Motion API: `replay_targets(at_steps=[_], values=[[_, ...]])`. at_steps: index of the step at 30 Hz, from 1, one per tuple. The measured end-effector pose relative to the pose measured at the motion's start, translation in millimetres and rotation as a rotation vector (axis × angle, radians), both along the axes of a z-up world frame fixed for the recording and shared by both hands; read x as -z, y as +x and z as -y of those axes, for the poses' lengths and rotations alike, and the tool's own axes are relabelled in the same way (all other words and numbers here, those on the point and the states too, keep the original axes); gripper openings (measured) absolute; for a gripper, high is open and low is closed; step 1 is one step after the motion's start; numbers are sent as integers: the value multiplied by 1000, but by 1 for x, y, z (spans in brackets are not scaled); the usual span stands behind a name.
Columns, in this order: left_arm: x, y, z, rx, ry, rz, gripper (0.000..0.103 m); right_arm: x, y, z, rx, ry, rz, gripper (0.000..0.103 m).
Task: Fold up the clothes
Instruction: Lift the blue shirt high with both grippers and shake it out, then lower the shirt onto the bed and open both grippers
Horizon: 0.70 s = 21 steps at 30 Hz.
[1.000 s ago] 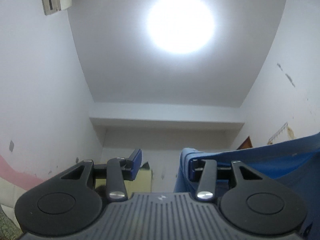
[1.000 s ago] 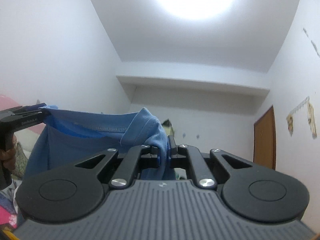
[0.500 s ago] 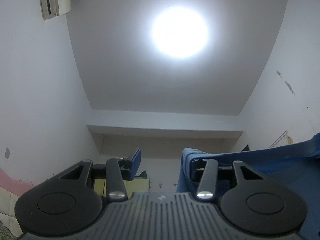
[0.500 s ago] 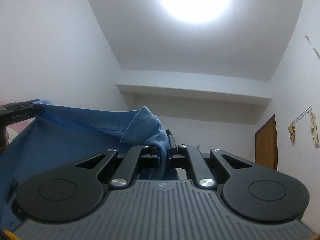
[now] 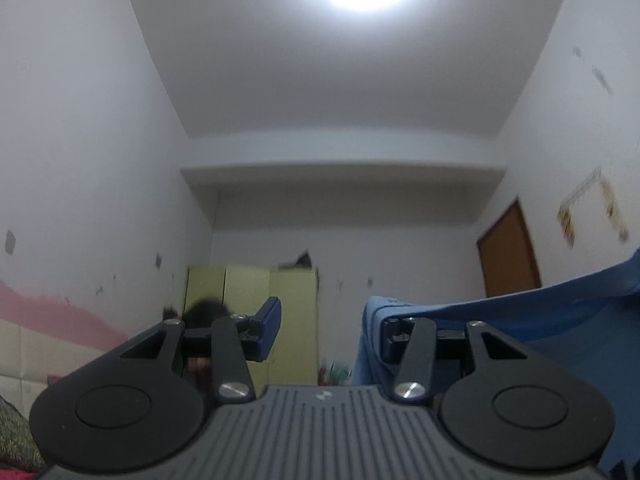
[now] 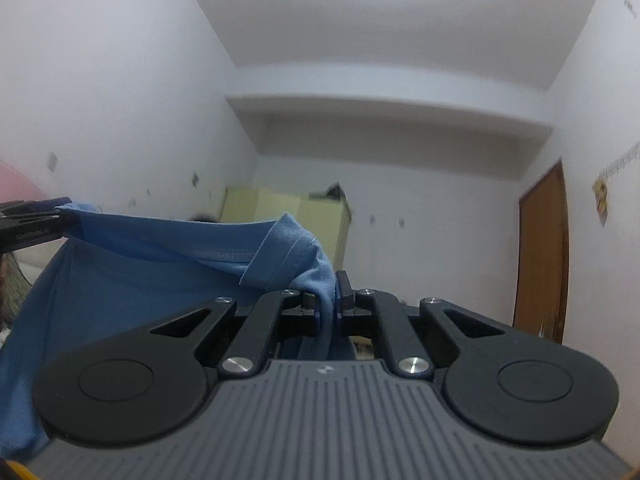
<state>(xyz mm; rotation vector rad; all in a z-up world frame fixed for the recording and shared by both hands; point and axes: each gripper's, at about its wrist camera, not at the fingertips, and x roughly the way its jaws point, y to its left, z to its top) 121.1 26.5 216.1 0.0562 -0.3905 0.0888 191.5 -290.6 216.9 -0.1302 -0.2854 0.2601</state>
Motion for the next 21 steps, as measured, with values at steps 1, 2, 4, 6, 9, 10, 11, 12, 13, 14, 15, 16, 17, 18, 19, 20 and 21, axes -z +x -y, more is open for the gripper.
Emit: replay_targets(at_steps=[1, 2, 4, 6, 9, 10, 11, 12, 13, 14, 15, 16, 17, 18, 19, 20, 21], values=[[10, 18, 0, -8, 6, -29, 49, 6, 18, 0, 5, 0, -25, 5], [21, 35, 0, -15, 11, -60, 49, 16, 31, -6, 12, 0, -51, 5], [48, 72, -1, -27, 21, -145, 51, 41, 66, -14, 27, -7, -121, 5], [81, 110, -6, -35, 33, -272, 57, 67, 104, -22, 39, -17, -201, 6], [144, 173, -16, -34, 64, -556, 80, 125, 135, -50, 53, -42, -367, 8], [174, 196, -17, -26, 90, -674, 83, 158, 137, -66, 56, -72, -450, 11], [205, 214, -16, -17, 111, -786, 83, 191, 139, -83, 60, -103, -535, 26], [236, 227, -12, -6, 126, -889, 83, 223, 154, -93, 73, -163, -650, 48], [265, 238, -10, 3, 130, -979, 82, 245, 168, -99, 90, -217, -738, 55], [285, 244, -11, 11, 113, -1038, 81, 268, 183, -105, 110, -267, -820, 57], [297, 247, -12, 20, 87, -1082, 79, 290, 187, -109, 130, -309, -892, 57], [303, 248, -13, 35, 56, -1102, 79, 296, 185, -110, 128, -317, -895, 57], [300, 249, -15, 49, 31, -1092, 79, 301, 182, -111, 126, -324, -894, 57], [293, 251, -19, 56, 16, -1077, 83, 305, 180, -112, 123, -331, -893, 58], [285, 253, -23, 64, 1, -1062, 88, 301, 177, -114, 120, -317, -877, 60], [278, 252, -27, 68, -11, -1047, 89, 297, 177, -106, 118, -295, -863, 65], [271, 251, -29, 69, -24, -1034, 89, 285, 174, -97, 111, -264, -849, 68]])
